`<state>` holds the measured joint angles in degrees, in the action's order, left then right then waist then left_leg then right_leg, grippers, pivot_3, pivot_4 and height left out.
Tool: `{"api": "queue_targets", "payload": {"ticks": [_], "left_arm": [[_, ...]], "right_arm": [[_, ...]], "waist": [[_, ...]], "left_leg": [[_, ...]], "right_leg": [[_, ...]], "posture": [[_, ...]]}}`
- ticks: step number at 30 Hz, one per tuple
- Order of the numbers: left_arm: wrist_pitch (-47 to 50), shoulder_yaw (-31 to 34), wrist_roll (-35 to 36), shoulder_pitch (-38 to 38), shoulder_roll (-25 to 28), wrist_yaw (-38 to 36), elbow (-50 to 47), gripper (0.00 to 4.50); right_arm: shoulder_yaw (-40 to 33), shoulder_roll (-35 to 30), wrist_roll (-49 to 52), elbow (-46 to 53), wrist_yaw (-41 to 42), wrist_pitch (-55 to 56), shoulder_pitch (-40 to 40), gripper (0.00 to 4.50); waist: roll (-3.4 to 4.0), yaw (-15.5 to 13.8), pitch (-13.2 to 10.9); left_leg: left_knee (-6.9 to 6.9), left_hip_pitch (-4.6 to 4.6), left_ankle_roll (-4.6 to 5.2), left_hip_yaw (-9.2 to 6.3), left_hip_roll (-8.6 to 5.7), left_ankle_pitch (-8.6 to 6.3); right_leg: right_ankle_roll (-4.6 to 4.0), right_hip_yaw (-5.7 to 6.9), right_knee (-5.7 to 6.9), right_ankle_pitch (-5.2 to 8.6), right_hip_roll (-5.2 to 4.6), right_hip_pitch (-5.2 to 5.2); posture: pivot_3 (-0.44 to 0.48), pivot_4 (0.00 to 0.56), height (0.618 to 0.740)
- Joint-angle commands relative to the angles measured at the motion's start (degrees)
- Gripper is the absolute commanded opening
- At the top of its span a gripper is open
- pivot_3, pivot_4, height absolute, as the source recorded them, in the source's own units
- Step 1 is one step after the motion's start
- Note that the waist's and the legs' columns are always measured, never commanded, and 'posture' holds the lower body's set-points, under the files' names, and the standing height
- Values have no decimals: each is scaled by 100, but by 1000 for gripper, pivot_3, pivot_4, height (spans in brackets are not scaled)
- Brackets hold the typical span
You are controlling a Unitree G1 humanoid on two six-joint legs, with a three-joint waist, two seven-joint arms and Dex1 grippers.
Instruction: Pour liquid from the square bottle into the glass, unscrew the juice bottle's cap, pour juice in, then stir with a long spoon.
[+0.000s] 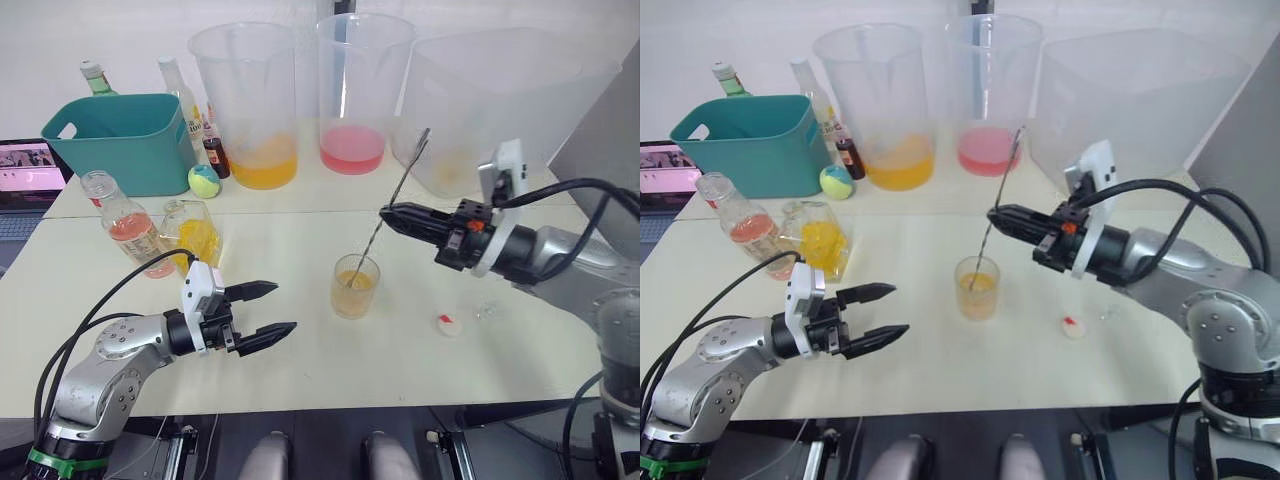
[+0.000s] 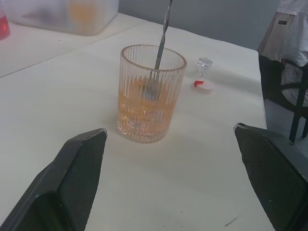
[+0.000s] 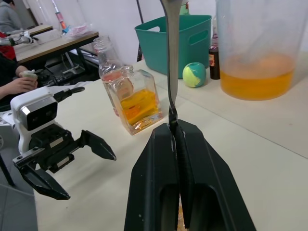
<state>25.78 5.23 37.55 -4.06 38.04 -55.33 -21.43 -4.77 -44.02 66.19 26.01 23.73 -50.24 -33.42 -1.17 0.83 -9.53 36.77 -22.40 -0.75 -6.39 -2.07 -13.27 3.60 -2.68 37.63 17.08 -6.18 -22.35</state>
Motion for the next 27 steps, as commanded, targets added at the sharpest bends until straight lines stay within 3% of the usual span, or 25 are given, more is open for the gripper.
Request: {"api": "queue_targets", "payload": {"ticks": [1, 6, 13, 27], "left_arm": [[-140, 21, -47, -49, 5, -72, -50, 4473], [-151, 28, -80, -45, 0, -96, -35, 4473], [-143, 18, -107, -9, -37, -96, -55, 4473], [-99, -3, -130, -68, -99, -35, 15, 4473]], "right_arm": [[115, 55, -717, -99, 271, 382, -308, 0], [219, -42, -1393, -247, 729, 517, -321, 0], [-124, -186, -1030, -80, 1044, 80, -367, 0], [-523, -198, -409, 37, 817, -519, -461, 0]], "waist": [[0, 1, 0], [0, -14, 0], [0, -8, 0], [0, -11, 0]], "left_leg": [[0, 1, 0, 0, 0, 0], [0, 0, 0, -1, -4, 0], [0, 0, 0, -1, -2, 0], [0, 0, 0, -1, -3, 0]], "right_leg": [[0, 0, 2, 0, 0, 0], [0, 1, 1, 0, -4, 0], [0, 1, 1, 0, -4, 0], [0, 1, 1, 0, -4, 0]], "posture": [[0, 150, 738], [0, 150, 738], [0, 150, 738], [0, 150, 738]]}}
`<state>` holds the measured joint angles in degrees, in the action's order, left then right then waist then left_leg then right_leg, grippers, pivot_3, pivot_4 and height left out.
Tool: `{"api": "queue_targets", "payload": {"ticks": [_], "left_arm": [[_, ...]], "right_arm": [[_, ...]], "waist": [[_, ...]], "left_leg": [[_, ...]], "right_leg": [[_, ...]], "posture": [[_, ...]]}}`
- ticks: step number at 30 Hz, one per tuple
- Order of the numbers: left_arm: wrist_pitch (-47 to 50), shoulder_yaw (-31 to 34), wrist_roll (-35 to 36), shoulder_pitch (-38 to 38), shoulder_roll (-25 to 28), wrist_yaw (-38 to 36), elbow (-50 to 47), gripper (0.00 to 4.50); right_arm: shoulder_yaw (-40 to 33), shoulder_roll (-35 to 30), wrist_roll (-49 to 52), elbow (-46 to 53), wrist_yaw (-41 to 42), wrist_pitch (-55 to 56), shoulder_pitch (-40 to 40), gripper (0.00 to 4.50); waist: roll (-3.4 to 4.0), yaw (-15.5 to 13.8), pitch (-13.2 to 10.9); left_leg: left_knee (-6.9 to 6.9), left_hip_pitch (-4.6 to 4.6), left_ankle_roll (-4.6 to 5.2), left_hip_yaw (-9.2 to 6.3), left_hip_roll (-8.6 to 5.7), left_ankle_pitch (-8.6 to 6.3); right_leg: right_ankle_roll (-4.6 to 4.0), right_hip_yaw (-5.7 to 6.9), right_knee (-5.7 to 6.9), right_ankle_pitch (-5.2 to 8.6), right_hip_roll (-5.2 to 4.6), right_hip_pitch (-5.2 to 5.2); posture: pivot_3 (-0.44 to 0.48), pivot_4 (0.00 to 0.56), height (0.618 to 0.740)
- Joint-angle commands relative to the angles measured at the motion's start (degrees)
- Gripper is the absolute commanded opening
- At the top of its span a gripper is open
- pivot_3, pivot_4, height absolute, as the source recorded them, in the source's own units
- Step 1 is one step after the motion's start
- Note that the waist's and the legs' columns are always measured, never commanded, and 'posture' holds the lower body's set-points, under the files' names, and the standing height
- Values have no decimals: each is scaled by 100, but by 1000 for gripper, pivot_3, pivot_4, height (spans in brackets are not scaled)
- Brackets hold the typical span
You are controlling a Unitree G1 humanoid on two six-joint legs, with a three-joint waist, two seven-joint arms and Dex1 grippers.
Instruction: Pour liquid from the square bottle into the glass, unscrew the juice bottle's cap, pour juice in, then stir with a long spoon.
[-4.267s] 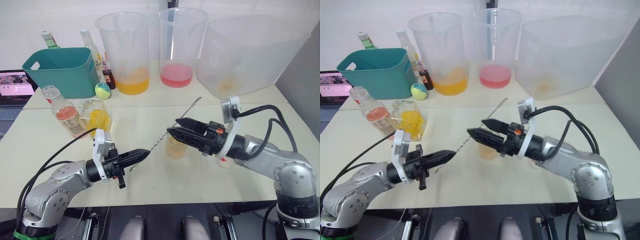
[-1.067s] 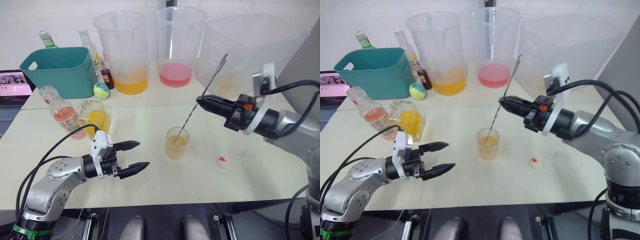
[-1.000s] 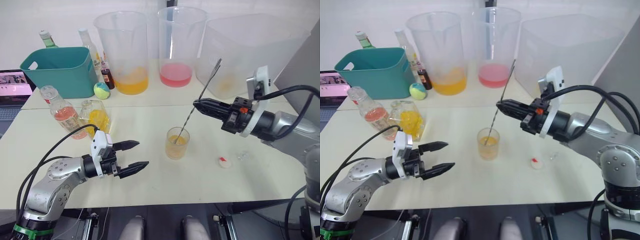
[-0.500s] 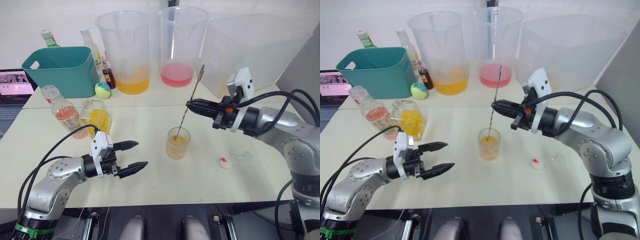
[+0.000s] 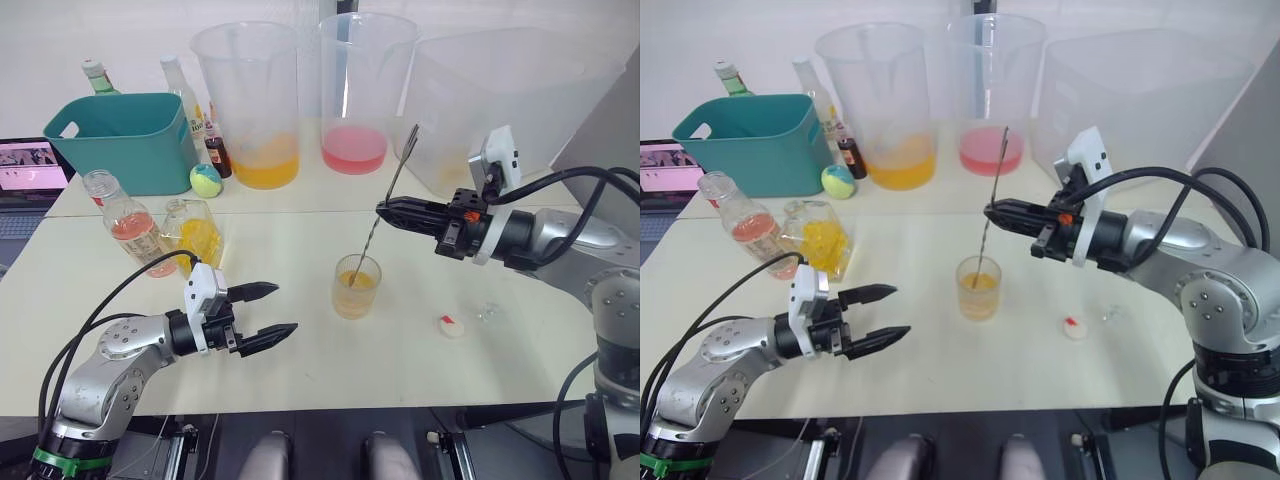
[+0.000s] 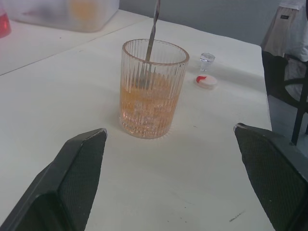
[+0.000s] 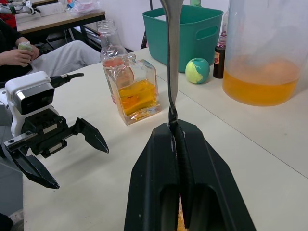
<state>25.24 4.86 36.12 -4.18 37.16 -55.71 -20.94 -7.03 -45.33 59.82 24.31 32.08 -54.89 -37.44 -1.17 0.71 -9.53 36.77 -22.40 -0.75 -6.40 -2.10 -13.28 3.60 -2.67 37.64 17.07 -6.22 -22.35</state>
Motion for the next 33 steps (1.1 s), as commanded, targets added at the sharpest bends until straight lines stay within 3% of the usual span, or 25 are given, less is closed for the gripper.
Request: {"api": "queue_targets", "payload": {"ticks": [1, 11, 17, 24, 33], "left_arm": [[-46, 33, 11, -59, -14, 7, -28, 4473], [-50, 6, -41, -103, -39, 61, 13, 4473], [-20, -6, -22, -78, -48, 91, -23, 4473], [-1, -10, -11, -55, -45, 113, -11, 4473], [8, -28, -14, -45, -44, 143, -15, 4473]], "right_arm": [[-312, -45, 257, 210, -24, -80, -74, 0], [18, 352, -451, -77, 26, 350, -239, 0], [285, -3, -1077, -76, 607, 561, -219, 0], [127, -425, -585, 200, 1256, 188, -189, 0], [40, -243, -269, 243, 1109, -16, -428, 0]], "waist": [[0, 2, 0], [0, 10, 0], [0, 0, 0], [0, 5, 0], [0, 8, 0]], "left_leg": [[0, 0, 0, 0, 0, 0], [0, 0, 0, 0, 0, 0], [0, 0, 0, 0, -2, 0], [0, 1, 0, 0, 0, 0], [0, 0, 0, 0, 1, 0]], "right_leg": [[0, 0, 0, 0, 0, 0], [0, 0, 3, 0, 0, -1], [0, 0, 2, 0, -1, -1], [0, 1, 0, 0, -1, 0], [0, 1, 1, 0, 0, -1]], "posture": [[0, 150, 738], [0, 150, 738], [0, 150, 738], [0, 150, 738], [0, 150, 738]]}}
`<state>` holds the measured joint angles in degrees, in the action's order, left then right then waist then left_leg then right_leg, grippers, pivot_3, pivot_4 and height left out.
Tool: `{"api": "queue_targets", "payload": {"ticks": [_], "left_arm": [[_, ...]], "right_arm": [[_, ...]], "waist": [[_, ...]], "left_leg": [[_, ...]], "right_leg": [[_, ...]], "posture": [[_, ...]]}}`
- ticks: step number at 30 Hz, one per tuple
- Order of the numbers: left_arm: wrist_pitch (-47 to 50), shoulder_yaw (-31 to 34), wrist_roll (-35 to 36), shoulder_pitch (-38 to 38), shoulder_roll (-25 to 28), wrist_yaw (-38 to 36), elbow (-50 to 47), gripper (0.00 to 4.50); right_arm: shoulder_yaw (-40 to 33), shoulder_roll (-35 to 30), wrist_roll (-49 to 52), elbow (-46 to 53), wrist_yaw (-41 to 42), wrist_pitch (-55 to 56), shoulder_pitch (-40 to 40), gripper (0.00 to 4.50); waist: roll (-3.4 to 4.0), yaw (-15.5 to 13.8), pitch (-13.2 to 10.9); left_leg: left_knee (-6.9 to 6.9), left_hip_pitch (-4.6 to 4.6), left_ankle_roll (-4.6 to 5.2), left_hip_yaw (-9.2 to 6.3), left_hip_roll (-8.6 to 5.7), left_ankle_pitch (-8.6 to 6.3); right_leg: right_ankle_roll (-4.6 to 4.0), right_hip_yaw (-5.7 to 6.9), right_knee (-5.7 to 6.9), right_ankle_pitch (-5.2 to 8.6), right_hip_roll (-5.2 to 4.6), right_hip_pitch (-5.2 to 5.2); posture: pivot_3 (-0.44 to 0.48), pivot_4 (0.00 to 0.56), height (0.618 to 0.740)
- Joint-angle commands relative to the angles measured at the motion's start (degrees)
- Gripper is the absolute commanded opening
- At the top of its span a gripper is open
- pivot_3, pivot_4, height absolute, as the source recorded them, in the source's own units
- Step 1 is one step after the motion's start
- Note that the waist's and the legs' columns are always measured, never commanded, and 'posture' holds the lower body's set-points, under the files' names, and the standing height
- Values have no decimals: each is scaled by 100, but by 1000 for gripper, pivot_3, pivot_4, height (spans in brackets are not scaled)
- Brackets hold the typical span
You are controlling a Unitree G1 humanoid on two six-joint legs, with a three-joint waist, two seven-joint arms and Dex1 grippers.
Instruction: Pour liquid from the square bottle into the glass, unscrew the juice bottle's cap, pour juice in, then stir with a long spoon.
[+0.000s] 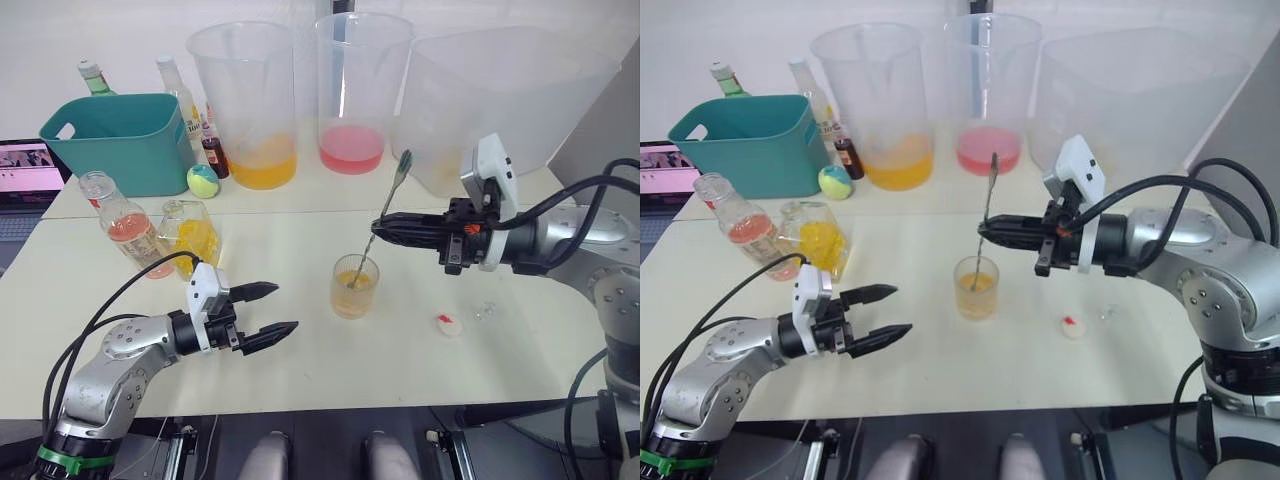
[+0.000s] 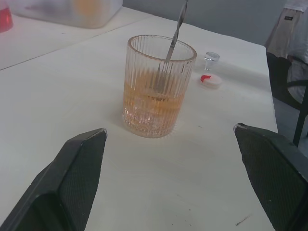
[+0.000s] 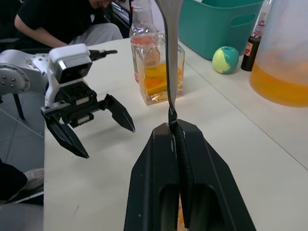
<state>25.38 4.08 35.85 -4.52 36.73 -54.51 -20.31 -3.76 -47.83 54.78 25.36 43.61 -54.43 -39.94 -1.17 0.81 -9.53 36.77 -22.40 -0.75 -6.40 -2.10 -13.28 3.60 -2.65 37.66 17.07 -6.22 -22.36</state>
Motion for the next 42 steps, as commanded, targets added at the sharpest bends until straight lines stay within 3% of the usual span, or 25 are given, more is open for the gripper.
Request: {"api": "queue_targets", "payload": {"ticks": [1, 11, 18, 28, 35, 42], "left_arm": [[-9, 49, 9, -11, 1, 25, -77, 4473], [-9, 46, 14, -56, -2, 46, -95, 4473], [-20, 56, 9, -32, 6, 52, -111, 4473], [-53, 82, -8, 1, 68, -6, -74, 4473], [-33, 69, -6, 37, 47, 29, -145, 4473], [-20, 38, -12, 27, 19, 79, -162, 4473]], "right_arm": [[-312, 28, 292, 130, -75, -90, -202, 0], [87, 418, -549, -91, -318, 385, -258, 0], [300, 112, -1254, -258, 121, 656, -196, 0], [163, -284, -628, -90, 898, 52, -474, 0], [352, 288, -757, -347, 574, 91, -500, 0], [449, 642, -1524, -978, 424, 746, -515, 0]], "waist": [[0, -2, 0], [0, -2, 0], [0, -6, 0], [0, 6, 0], [0, 2, 0], [0, -8, 0]], "left_leg": [[0, 0, 0, 0, 0, 0], [0, -1, 0, 0, -2, 0], [0, 0, 0, 0, -2, 0], [0, 0, 0, 0, 1, 0], [-1, 1, 0, 0, 0, 0], [1, 0, 0, 0, -4, 0]], "right_leg": [[0, 0, 1, 0, 0, 0], [0, -1, 1, 0, 0, -2], [0, 0, 1, 0, -1, -2], [0, 0, 0, 0, 0, -1], [0, 0, 1, 0, 0, -2], [-1, -1, 5, -1, -2, -4]], "posture": [[0, 150, 738], [0, 150, 738], [0, 150, 738], [0, 150, 738], [0, 150, 738], [0, 150, 738]]}}
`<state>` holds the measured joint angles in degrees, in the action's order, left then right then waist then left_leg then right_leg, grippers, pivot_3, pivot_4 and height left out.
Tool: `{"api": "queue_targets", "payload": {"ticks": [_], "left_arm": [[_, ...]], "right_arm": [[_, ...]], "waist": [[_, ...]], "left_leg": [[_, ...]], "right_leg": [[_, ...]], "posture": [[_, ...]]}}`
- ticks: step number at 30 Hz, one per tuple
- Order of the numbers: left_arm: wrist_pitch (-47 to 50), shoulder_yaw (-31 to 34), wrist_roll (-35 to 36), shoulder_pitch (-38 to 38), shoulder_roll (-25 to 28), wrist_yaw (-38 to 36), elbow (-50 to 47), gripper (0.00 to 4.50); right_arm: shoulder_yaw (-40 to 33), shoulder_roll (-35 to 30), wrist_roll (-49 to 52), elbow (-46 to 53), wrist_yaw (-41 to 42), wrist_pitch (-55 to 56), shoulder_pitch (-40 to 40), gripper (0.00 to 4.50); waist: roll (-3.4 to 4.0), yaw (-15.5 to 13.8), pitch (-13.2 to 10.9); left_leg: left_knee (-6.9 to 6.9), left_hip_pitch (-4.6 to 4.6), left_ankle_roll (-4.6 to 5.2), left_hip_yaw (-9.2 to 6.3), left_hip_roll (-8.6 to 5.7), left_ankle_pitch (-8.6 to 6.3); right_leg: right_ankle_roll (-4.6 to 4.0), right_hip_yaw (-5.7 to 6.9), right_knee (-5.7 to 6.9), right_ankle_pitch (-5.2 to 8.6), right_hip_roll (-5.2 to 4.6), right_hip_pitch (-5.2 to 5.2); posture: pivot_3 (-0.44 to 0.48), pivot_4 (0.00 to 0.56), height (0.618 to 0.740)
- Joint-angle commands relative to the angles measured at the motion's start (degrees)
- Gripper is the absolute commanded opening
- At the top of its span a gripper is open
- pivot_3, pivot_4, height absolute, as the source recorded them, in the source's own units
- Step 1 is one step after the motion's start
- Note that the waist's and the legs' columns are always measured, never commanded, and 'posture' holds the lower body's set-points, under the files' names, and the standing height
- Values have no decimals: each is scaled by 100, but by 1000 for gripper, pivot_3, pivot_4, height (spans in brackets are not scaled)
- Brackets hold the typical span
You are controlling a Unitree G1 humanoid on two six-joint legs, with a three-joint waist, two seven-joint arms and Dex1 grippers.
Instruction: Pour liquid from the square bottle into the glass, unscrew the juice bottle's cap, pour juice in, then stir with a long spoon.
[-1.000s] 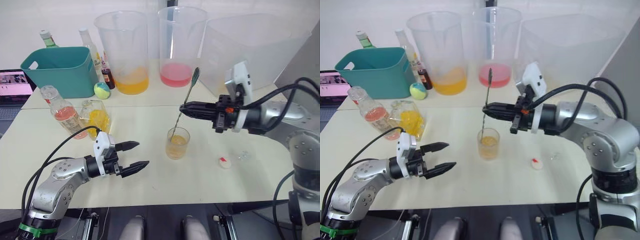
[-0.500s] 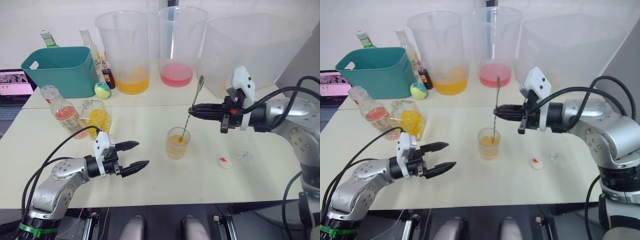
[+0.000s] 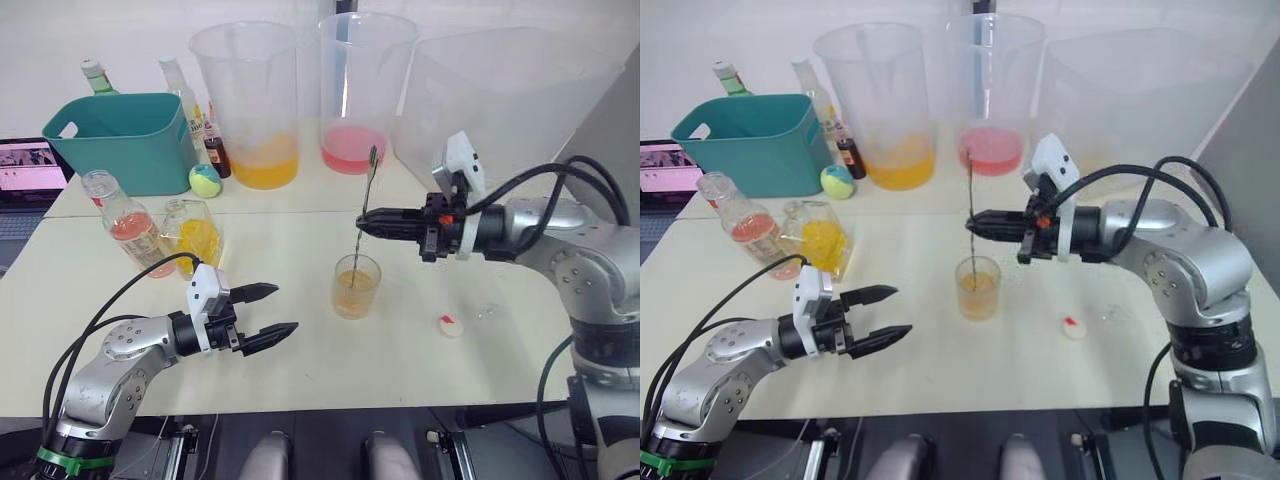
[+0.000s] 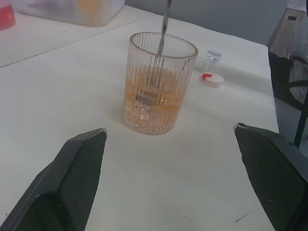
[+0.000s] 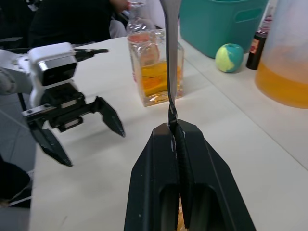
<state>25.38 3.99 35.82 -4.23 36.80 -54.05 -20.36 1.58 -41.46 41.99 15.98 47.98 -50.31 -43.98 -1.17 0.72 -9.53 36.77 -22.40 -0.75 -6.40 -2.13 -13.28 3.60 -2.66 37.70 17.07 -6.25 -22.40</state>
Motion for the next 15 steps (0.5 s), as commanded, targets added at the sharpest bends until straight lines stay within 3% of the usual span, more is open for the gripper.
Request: {"api": "queue_targets", "payload": {"ticks": [1, 15], "left_arm": [[-14, 43, -4, 1, 11, 40, -167, 4473], [-13, 49, 13, 12, 30, 65, -168, 4473]], "right_arm": [[-103, 19, -288, -83, -8, 364, -110, 0], [-482, -425, 450, 510, 470, -297, -77, 0]], "waist": [[0, 3, 0], [0, 4, 0]], "left_leg": [[0, 0, 0, 0, 0, 0], [-1, 0, 0, 0, 1, 0]], "right_leg": [[0, 0, 0, 0, 0, 0], [0, 0, -1, 0, 0, 0]], "posture": [[0, 150, 738], [0, 150, 738]]}}
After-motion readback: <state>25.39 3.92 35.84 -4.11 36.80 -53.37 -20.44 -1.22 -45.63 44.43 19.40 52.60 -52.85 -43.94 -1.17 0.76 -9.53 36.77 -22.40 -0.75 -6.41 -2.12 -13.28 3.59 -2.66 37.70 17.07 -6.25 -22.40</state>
